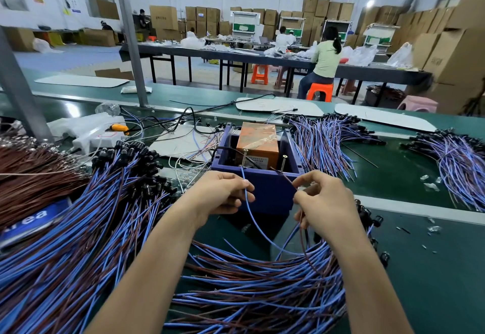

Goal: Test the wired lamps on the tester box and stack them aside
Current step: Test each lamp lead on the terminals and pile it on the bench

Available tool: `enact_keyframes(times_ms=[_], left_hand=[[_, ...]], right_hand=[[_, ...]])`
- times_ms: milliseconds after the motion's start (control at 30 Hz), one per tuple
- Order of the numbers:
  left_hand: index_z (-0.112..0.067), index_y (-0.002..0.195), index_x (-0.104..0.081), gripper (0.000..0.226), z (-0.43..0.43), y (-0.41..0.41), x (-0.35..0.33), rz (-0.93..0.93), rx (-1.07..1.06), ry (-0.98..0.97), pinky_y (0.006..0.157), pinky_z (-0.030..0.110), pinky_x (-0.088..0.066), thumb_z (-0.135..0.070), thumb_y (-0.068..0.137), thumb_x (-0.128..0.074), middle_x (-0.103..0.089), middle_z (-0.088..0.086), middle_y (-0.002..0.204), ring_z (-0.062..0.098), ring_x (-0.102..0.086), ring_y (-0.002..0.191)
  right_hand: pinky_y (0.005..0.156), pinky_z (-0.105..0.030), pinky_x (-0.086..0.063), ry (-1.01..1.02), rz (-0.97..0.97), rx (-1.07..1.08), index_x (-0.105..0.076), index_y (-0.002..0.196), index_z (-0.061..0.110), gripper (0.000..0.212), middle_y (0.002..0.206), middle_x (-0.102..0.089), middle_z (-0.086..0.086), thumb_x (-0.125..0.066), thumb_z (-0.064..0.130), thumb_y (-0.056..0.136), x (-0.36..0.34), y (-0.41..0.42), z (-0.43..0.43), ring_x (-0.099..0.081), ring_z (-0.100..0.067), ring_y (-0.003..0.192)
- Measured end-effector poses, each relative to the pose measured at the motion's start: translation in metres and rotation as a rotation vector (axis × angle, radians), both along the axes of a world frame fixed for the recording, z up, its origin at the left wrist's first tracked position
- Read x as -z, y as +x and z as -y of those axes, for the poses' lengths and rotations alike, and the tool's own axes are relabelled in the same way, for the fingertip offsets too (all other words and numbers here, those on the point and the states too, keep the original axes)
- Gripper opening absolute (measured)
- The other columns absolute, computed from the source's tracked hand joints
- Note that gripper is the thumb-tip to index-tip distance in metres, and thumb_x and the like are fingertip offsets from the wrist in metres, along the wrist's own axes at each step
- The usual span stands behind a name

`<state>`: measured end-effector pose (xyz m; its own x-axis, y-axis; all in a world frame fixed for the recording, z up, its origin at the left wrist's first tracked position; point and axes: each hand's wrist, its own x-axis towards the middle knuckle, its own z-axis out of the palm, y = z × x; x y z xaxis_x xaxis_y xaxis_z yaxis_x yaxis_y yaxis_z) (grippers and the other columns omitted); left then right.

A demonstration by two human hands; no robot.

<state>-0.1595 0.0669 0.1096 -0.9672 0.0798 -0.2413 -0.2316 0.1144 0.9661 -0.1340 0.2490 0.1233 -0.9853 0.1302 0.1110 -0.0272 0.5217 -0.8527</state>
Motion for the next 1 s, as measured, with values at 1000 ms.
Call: enact_keyframes(times_ms=[1000], left_hand=[[-0.016, 0.092, -0.071, 0.03, 0.074, -0.011, 0.011, -0.134, -0.156, -0.781, 0.073, 0.025, -0.049, 0.004, 0.087, -0.049, -0.068, 0.006, 0.095, 0.022, -0.065, 0.086]], right_hand=[[0.054, -0.009, -0.041, 0.21, 0.294, -0.638, -0.074, 0.103, 0.025, 0.019, 0.085, -0.075, 0.009, -0.058, 0.023, 0.094, -0.001, 0.013, 0.013, -0.059, -0.002, 0.065]])
